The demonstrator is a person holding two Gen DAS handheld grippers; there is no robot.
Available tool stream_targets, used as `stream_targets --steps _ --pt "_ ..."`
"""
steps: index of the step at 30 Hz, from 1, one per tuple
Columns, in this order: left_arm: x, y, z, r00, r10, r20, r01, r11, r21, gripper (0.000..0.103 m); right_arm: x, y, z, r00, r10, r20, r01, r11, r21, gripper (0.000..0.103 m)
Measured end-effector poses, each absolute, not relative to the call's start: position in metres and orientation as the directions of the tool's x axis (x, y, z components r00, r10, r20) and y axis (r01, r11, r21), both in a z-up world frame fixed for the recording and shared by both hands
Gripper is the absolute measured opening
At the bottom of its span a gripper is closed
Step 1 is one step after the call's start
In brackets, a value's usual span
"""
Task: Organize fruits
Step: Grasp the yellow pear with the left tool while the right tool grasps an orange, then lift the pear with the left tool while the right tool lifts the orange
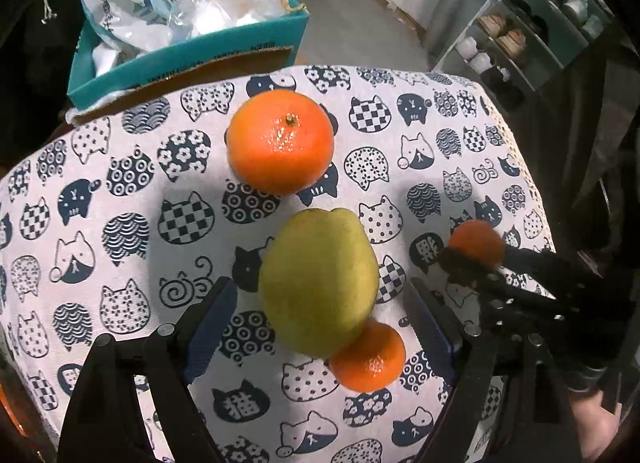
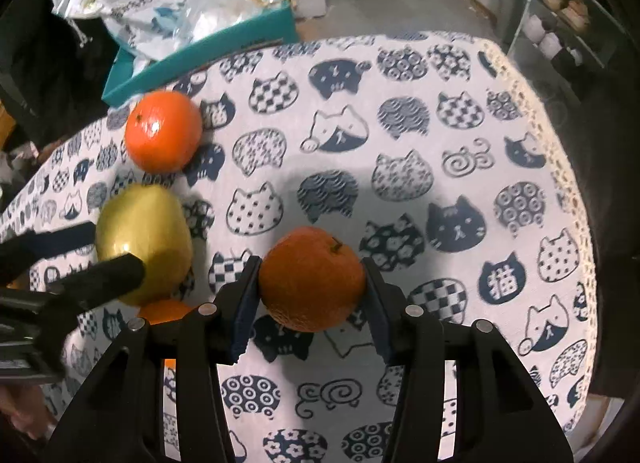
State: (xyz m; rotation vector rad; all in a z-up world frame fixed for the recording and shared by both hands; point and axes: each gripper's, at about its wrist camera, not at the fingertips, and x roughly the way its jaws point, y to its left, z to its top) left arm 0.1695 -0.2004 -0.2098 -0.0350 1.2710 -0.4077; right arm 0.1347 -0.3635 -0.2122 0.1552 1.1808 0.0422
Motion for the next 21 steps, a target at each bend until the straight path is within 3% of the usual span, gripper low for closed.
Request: stream_targets --steps 8,13,21 --pt "0.178 -0.201 -0.23 0.195 -0.318 -0.928 0.246 0.932 -0.267 0.086 0.131 -0.376 -0.206 0.4 0.118 -0.909 0.075 0.984 0.161 0.048" --pt "0.177 -0.206 -0.238 0.17 -0.322 -0.931 0.283 0.921 -0.267 0.069 0.135 -0.368 -0.207 0.404 0.123 -0.906 0.071 0.984 0.165 0.048" --pt "0.167 -0.211 -0.234 0.227 -0.271 -0.935 0.317 0.929 -0.192 0.068 0.134 -0.362 -0.201 0.424 0.122 -0.897 0.05 0.986 0.158 0.048"
